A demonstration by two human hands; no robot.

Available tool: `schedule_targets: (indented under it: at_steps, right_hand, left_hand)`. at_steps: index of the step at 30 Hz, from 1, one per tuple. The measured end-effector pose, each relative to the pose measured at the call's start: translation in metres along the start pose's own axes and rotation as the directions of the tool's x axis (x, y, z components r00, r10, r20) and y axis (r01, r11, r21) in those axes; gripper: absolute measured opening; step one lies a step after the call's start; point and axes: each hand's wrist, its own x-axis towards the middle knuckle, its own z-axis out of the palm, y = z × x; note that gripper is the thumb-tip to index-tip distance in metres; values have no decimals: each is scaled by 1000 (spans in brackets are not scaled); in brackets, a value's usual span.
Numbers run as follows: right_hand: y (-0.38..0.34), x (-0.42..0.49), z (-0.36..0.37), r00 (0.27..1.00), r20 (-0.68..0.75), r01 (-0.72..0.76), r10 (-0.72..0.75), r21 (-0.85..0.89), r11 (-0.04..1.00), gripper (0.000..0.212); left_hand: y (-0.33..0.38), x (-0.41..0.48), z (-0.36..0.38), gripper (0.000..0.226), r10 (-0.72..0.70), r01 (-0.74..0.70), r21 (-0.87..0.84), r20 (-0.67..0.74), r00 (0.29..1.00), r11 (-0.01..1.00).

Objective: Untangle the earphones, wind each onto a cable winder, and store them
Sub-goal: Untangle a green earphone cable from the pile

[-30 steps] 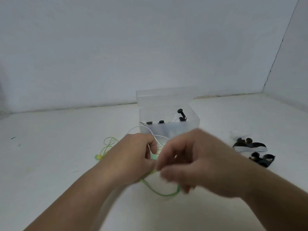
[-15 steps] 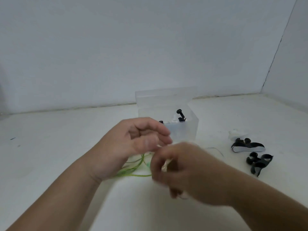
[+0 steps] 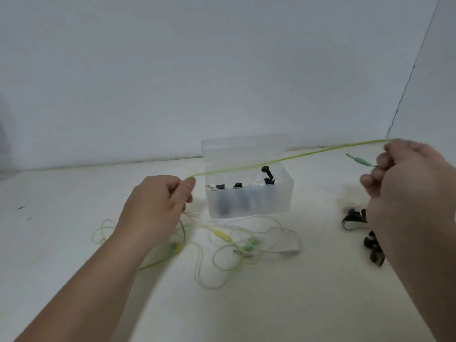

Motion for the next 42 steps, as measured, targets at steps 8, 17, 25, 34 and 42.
schedule_targets:
  at_steps: [8,17,25,34,42]
  right_hand:
    - [18,-29,8,929,343,331,-137,-612,718,60]
    - [32,-67,16,541,797,526,268,-570,632,26]
    - [1,-36,17,778,591,-276,214,16,961,50]
    - [-11,6,-3,879,439,-374,186,395,839,32]
    - [6,-3,2,910,406,196,85,-600,776,22]
  left_hand:
    - [17,-17,14,53,282,-305,130,167,945,943]
    - [27,-28,30,30,522,-549,28,275,808,835]
    - [16,-18,18,9,256,-280,95,210,944,955]
    - [-3,4,-1,26,-100,91,231,28,995,969]
    - [2,4,-6,28,-125,125,-11,-73,989,992]
